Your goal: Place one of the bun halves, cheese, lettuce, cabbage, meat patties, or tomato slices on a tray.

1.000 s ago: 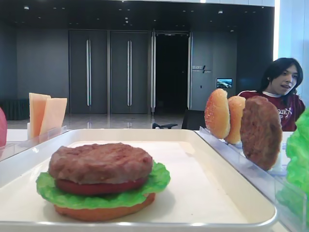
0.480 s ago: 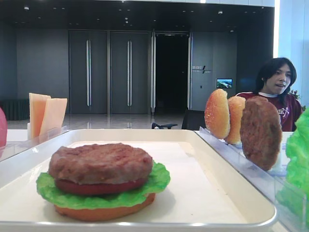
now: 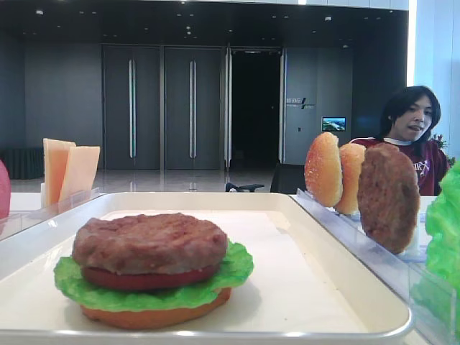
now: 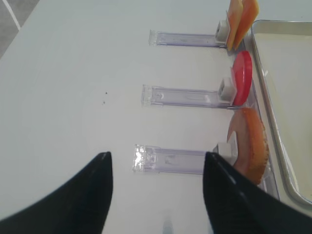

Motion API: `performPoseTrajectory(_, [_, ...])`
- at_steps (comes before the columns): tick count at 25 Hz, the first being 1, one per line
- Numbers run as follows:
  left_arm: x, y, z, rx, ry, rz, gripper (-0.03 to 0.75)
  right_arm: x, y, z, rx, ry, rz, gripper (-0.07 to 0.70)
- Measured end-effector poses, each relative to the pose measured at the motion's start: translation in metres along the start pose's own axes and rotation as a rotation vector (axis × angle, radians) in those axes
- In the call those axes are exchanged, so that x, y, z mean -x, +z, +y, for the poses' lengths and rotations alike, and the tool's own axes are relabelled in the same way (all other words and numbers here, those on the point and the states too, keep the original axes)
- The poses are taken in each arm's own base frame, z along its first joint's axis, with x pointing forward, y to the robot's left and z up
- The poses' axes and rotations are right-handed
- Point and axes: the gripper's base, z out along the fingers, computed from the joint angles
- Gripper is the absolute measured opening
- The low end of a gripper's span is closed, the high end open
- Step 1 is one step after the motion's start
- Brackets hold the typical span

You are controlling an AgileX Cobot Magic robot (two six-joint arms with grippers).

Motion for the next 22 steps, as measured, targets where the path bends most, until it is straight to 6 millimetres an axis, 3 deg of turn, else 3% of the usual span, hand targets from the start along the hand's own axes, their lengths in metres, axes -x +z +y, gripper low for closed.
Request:
performPoseTrajectory(7, [0.0, 0.0, 0.0, 0.0, 0.0, 0.0, 0.452, -0.018, -0.02, 0.003, -0.018, -0.006, -0.182, 0.454])
performPoseTrajectory(22, [0.0, 0.0, 0.0, 0.0, 0.0, 0.0, 0.452, -0.019, -0.02, 0.001, -0.034, 0.021, -0.183, 0.454])
